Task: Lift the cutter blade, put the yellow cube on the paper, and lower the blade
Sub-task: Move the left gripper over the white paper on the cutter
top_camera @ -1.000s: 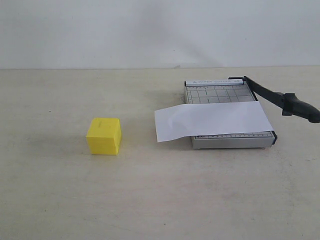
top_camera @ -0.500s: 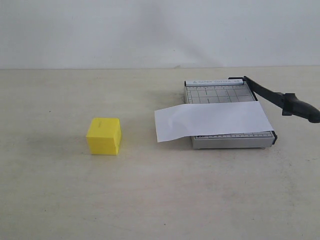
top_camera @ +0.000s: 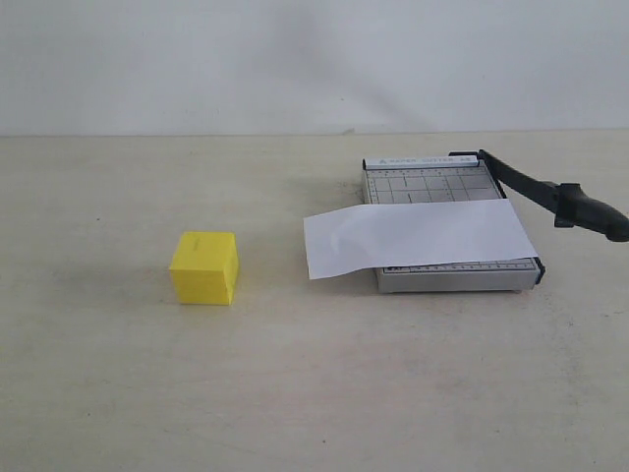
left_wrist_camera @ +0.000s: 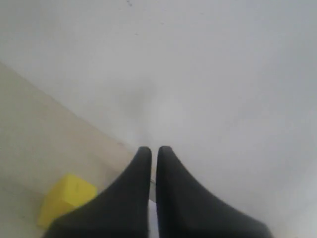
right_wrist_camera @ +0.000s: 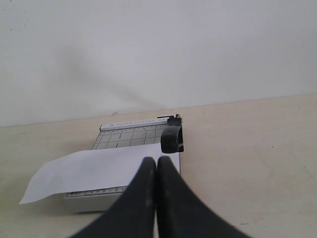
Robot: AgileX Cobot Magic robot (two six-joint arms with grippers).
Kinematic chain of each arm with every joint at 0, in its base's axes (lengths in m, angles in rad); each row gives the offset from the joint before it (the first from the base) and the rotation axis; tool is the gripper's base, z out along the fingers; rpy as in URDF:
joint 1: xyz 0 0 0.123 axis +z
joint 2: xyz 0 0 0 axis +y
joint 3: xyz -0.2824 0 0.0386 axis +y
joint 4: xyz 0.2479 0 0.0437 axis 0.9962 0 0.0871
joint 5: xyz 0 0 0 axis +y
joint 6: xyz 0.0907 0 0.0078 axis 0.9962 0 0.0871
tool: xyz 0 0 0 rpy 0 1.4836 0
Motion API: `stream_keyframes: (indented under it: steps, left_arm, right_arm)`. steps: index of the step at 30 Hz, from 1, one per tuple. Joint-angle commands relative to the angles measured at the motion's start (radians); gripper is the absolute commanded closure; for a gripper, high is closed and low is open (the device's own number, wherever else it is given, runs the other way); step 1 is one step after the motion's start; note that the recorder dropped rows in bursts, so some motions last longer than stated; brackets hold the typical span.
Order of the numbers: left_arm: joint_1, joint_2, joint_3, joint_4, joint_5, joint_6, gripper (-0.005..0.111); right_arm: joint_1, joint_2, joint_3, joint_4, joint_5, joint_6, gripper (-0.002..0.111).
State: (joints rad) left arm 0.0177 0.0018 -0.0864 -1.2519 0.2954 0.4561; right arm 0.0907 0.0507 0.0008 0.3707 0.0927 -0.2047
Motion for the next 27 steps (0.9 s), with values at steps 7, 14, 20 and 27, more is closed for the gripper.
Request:
stream_keyframes:
  steps: [7, 14, 20, 27]
  left_arm:
    - [0.002, 0.24, -0.065, -0.492, 0.201, 0.728, 0.102]
    - [0.0, 0.729, -0.331, -0.492, 0.376, 1.131, 0.102]
    - [-0.184, 1.135, -0.532, -0.492, 0.323, 1.389, 0.102]
    - [-0.273, 1.211, -0.638, -0.492, 0.169, 1.437, 0.102]
  right_arm:
    - [0.088, -0.006, -0.001, -0.007, -0.006, -0.001, 0.108]
    - [0.088, -0.006, -0.001, -0.007, -0.006, -0.001, 0.108]
    - [0.088, -0.006, -0.001, -0.007, -0.006, -0.001, 0.108]
    - [0.088, -0.006, -0.001, -0.007, -0.006, -0.001, 0.108]
